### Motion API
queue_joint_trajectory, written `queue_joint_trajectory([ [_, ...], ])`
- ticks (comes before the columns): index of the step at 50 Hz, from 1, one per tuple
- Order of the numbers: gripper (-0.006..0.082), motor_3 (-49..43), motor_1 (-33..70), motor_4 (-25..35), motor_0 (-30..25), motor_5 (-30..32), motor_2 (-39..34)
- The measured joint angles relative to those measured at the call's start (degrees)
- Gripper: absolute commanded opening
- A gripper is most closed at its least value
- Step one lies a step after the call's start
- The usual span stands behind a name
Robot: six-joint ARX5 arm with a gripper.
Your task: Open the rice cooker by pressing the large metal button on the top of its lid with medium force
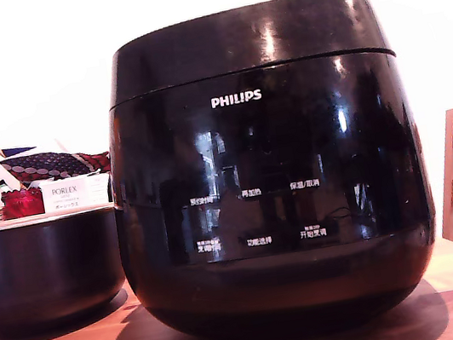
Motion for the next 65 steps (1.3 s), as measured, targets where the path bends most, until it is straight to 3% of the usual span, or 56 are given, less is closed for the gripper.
queue_joint_trajectory([
  [11, -0.0022, 2.6, 6.7, 0.0, -7.5, 0.0, 0.5],
  [23, -0.0022, 12.4, 17.8, -0.3, -13.4, 0.0, 0.5],
  [31, -0.0022, 15.6, 25.0, -2.1, -17.2, 3.4, 1.2],
  [49, -0.0022, 18.3, 41.2, -5.2, -25.5, 12.4, 11.1],
  [65, -0.0022, 15.3, 52.8, -10.3, -30.8, 15.1, 19.8],
])
